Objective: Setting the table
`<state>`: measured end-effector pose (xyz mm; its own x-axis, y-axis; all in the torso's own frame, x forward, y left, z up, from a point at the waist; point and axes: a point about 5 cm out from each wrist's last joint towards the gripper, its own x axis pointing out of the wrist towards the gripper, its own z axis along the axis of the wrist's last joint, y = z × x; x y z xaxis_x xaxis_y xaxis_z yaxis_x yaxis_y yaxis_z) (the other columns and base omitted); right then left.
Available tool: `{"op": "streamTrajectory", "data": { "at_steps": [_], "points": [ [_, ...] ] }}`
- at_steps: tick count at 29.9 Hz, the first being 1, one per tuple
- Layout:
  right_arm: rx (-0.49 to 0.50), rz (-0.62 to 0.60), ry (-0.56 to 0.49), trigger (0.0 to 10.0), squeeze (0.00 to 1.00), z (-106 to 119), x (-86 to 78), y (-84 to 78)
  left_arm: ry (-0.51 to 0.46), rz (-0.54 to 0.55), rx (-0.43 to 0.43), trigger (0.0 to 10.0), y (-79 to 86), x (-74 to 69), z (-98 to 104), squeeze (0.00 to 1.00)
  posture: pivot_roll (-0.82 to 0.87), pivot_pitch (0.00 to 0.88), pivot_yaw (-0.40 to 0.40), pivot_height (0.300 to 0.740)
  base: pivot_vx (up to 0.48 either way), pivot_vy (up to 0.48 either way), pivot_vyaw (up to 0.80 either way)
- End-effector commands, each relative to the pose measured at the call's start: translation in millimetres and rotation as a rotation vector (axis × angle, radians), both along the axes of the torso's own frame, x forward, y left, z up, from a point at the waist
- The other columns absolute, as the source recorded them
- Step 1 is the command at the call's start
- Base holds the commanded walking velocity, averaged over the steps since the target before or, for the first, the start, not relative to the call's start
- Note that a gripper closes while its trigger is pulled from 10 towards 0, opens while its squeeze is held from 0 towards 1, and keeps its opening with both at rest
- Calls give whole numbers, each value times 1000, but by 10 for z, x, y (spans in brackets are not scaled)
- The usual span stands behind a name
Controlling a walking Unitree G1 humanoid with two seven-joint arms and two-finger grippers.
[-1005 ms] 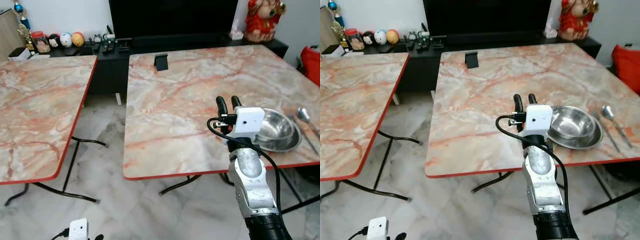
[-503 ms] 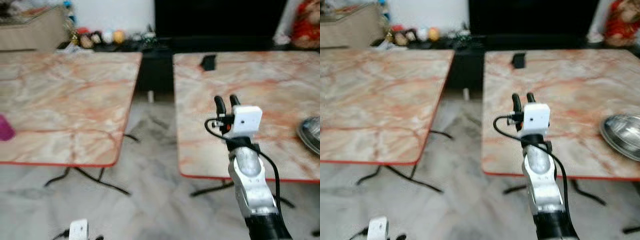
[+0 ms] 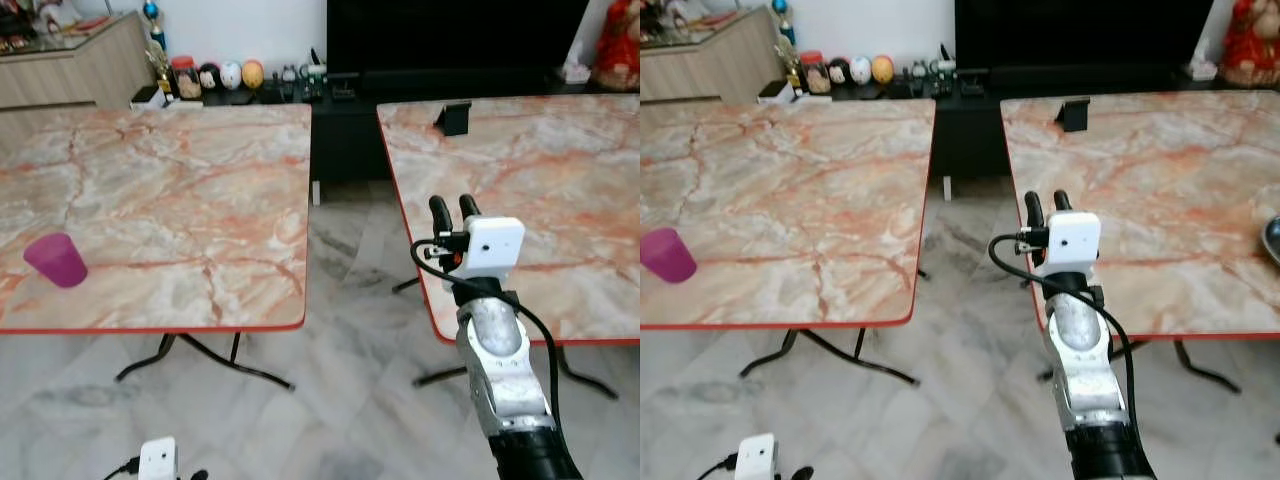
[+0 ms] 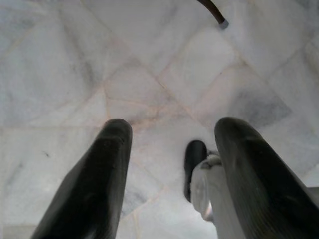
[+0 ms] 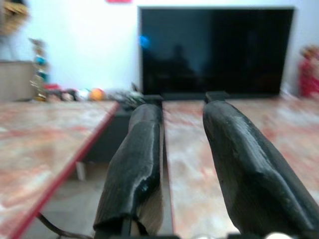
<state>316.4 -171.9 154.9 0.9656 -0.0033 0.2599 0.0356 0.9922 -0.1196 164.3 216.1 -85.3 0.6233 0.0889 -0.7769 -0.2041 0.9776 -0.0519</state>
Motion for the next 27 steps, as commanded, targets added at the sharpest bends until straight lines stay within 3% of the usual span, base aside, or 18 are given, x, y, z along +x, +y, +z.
{"op": "streamTrajectory", "data": {
  "at_steps": [1,10,27],
  "points": [
    [11,11,-13,10000,0,26,16,37,8,1,20,10000,70,-35,0,0,-85,0,53,740,0,0,0],
    [21,7,32,10000,0,-61,39,10,10,-4,22,10000,69,-37,-1,0,-86,0,52,740,0,0,0],
    [43,48,290,10000,0,-685,30,-82,7,3,14,10000,64,-25,2,0,-80,0,46,740,0,0,0]
  ]
}}
